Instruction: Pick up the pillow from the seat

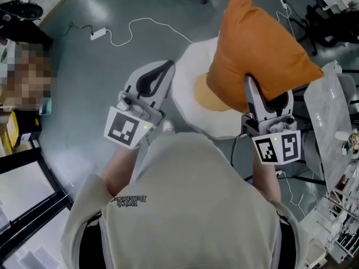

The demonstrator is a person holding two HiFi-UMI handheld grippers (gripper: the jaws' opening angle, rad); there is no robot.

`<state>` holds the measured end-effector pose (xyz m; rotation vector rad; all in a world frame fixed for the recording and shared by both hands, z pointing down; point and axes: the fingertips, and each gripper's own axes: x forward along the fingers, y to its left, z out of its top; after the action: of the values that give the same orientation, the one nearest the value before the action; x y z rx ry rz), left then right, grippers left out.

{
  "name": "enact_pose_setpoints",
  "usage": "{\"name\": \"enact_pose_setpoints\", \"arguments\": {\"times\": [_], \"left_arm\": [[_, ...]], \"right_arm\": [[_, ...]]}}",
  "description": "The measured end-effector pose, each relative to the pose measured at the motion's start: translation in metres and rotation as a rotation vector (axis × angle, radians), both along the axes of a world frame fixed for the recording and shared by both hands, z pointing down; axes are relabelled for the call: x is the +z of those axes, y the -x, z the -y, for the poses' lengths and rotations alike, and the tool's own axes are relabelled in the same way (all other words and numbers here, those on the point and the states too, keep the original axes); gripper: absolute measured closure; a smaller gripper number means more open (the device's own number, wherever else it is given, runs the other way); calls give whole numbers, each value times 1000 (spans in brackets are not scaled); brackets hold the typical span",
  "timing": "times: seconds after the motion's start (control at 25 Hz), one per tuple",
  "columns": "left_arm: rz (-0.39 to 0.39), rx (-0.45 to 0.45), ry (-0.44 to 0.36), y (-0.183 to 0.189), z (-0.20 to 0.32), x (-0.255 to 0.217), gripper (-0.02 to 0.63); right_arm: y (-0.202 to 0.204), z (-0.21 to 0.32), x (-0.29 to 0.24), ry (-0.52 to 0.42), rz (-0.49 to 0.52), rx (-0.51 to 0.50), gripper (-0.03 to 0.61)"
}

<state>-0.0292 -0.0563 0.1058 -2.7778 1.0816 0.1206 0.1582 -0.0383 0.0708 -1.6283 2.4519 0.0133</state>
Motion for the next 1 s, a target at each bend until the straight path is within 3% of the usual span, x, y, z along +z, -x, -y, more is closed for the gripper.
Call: {"name": "enact_pose_setpoints", "arguments": {"times": [1.0], "left_arm": [[-8, -3, 33, 6, -2, 9, 604]], "right_arm": [[7, 1, 0, 27, 9, -7, 230]]}}
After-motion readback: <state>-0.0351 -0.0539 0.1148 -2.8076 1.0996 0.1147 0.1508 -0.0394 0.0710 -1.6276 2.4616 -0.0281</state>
